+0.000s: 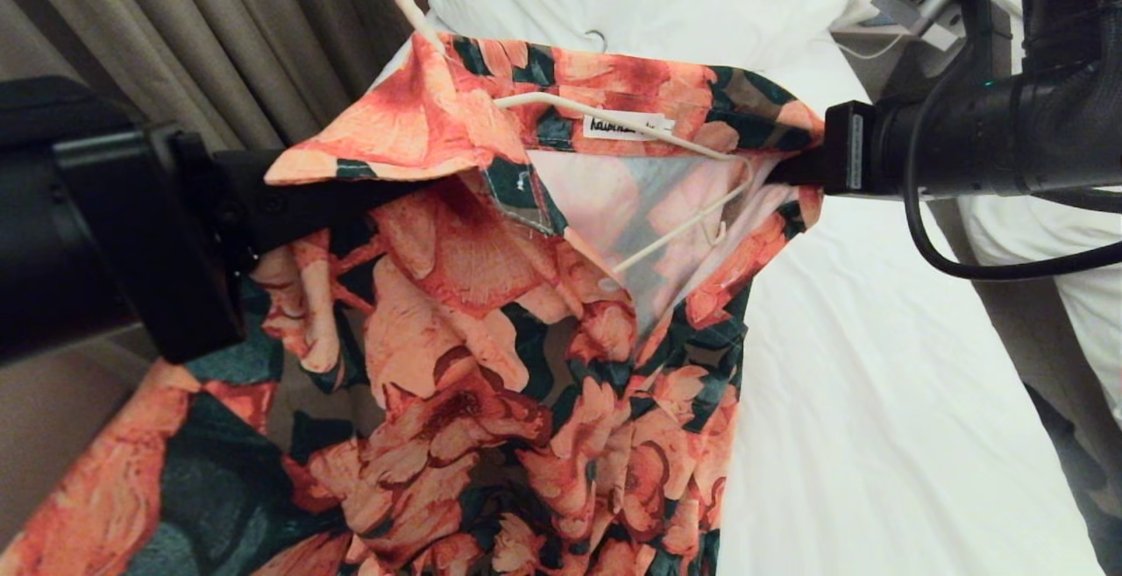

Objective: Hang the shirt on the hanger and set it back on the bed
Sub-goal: Hook the other side of the shirt onto the hanger

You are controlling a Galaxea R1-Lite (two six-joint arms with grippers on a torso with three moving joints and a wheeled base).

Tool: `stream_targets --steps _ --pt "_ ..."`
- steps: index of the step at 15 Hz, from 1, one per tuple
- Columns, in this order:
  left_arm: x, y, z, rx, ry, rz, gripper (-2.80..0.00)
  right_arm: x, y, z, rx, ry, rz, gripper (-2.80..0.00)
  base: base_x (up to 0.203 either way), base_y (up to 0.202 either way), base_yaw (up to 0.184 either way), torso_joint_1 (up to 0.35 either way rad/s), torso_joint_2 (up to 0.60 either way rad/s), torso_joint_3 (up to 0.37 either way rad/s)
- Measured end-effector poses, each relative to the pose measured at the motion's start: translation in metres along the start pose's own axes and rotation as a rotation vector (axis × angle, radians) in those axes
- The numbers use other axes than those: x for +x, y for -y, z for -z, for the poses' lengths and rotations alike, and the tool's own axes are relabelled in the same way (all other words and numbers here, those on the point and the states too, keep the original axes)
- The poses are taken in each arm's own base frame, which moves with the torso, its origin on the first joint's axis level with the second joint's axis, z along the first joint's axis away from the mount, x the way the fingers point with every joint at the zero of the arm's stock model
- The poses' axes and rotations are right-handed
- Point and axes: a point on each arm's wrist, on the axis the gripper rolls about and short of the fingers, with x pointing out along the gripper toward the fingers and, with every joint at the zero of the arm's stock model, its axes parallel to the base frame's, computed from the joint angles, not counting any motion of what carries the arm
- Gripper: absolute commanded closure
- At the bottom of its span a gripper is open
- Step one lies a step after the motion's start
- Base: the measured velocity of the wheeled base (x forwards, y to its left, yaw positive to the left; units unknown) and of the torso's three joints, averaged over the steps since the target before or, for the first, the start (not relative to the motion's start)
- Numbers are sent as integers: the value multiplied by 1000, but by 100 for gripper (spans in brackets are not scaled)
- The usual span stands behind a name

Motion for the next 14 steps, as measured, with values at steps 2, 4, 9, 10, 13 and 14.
stream_targets --steps 2,4,9,10,13,14 --pt "2 0 2 1 -8 -1 0 -2 -1 -2 0 7 -3 0 0 0 0 0 0 0" --pt "5 0 4 2 -19 -3 0 -4 -2 -2 1 -8 -5 0 0 0 0 0 0 0" --pt "9 0 7 2 -33 -4 0 -13 -16 -5 -7 -20 -48 0 0 0 0 0 0 0" --pt "10 0 9 3 -36 -3 0 -15 -22 -6 -14 -12 -67 0 0 0 0 0 0 0" --pt "13 0 13 0 -35 4 0 -22 -42 -15 -36 25 -133 0 0 0 0 0 0 0" --pt "15 0 13 0 -10 4 0 -23 -48 -15 -42 13 -151 0 0 0 0 0 0 0"
